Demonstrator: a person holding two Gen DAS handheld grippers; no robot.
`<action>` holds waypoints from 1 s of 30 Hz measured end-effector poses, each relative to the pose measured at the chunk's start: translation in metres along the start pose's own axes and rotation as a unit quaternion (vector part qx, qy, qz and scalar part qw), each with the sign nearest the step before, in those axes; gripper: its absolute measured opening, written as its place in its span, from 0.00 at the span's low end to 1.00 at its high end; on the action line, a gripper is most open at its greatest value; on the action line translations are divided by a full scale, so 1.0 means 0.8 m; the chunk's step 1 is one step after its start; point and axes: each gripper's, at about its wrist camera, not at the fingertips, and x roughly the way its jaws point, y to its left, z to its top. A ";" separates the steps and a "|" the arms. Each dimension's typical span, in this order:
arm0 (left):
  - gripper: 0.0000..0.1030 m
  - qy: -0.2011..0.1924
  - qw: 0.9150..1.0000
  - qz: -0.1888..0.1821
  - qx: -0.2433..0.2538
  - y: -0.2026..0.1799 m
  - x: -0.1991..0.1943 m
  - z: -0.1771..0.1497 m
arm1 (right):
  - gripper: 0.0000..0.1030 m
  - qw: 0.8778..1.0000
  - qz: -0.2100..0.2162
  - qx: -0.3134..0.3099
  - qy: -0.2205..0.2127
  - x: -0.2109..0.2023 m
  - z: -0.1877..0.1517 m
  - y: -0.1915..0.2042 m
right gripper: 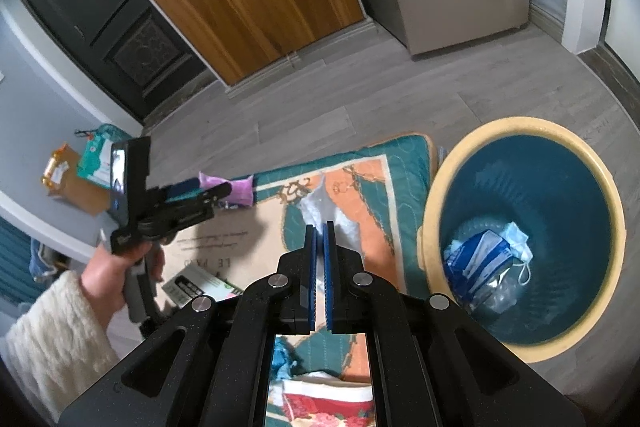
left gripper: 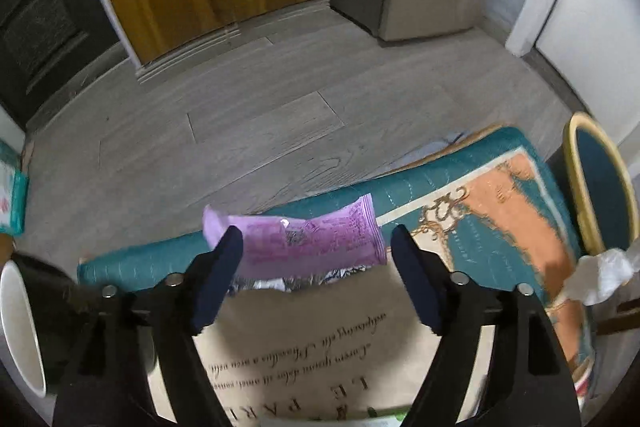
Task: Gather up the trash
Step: 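Lift the purple wrapper and white tissue and carry both tools over the bin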
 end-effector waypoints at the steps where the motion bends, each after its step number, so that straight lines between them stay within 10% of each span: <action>1: 0.73 0.006 1.000 0.002 0.007 -0.003 0.007 0.001 | 0.04 1.000 -0.001 0.001 0.000 0.000 0.001 -0.001; 11: 0.50 0.055 0.998 -0.010 0.035 -0.016 0.044 -0.022 | 0.04 1.000 0.000 -0.004 0.001 0.001 0.002 0.002; 16: 0.19 0.059 0.996 -0.023 0.055 -0.031 0.037 -0.027 | 0.04 1.000 -0.005 -0.003 -0.004 -0.003 0.004 -0.001; 30: 0.12 -0.003 0.995 -0.055 0.089 -0.105 -0.048 -0.015 | 0.04 0.998 -0.017 0.020 -0.055 -0.057 0.006 -0.037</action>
